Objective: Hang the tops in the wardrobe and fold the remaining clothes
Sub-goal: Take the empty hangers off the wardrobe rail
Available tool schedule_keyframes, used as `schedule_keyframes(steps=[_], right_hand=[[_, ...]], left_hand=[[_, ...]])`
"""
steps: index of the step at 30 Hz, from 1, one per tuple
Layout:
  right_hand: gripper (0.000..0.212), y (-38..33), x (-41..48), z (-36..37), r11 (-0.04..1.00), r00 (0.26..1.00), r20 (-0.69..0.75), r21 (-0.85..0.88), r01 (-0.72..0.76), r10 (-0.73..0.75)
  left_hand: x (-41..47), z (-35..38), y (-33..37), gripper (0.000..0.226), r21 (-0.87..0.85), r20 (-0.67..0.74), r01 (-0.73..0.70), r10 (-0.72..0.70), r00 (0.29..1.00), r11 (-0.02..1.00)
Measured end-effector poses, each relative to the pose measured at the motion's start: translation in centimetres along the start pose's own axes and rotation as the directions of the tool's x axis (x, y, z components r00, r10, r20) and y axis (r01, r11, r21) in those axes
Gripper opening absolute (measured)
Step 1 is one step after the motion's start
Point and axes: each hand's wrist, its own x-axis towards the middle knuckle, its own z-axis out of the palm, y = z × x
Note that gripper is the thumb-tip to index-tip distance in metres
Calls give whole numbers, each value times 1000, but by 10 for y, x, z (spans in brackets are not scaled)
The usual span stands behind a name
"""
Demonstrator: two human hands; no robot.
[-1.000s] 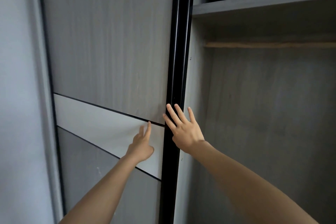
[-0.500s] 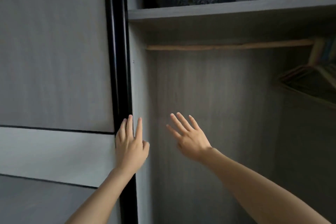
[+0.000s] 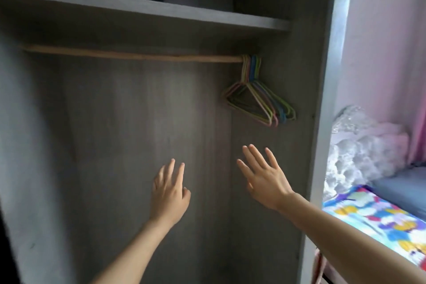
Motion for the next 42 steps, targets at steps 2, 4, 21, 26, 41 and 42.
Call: schedule_keyframes(steps=[2, 4, 21, 26, 41, 42], right_hand=[[71, 27, -20, -4, 999, 998, 48, -16, -38, 39], [70, 54, -35, -8, 996, 992, 95, -23, -82, 84], [58, 119, -26, 30, 977, 978, 151, 134, -167, 146], [40, 124, 6, 34, 887, 935, 256, 328, -324, 246], [33, 115, 134, 73, 511, 617, 433, 345, -787, 657], [33, 112, 141, 76, 519, 609, 424, 319, -793, 670]], left_hand=[[7, 16, 32, 54, -11, 55, -16, 17, 998, 1000], [15, 29, 66, 56, -18, 99, -30, 32, 995, 999], [77, 89, 131, 51, -36, 19, 34, -33, 999, 999], [96, 107, 109, 51, -63, 6, 36, -36, 999, 997], [182, 140, 3, 46, -242, -121, -25, -5, 993, 970], [186, 143, -4, 47, -249, -121, -28, -3, 993, 968]])
